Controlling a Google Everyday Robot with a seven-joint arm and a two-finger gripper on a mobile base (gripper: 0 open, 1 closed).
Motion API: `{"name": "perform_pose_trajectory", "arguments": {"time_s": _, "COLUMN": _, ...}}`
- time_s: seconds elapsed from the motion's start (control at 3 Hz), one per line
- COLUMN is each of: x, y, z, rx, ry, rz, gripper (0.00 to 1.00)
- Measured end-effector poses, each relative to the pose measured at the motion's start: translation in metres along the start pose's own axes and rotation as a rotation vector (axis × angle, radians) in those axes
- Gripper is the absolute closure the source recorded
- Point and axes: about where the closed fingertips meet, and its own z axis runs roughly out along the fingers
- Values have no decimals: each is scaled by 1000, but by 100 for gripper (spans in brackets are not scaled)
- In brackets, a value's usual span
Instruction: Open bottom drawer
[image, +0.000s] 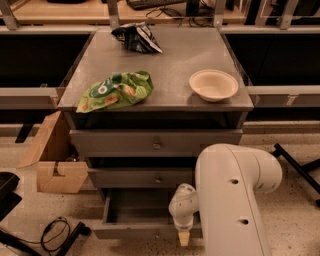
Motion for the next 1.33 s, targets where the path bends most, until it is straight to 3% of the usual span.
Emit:
{"name": "perform_pose_trajectory", "arguments": {"time_s": 0.67, "x": 7, "y": -5, "z": -14, "rx": 28, "ry": 19, "rz": 14, "gripper": 0}}
{"name": "perform_pose_trajectory", "arguments": {"time_s": 1.33, "x": 46, "y": -45, "z": -72, "rx": 202, "ry": 89, "rz": 50, "gripper": 42}}
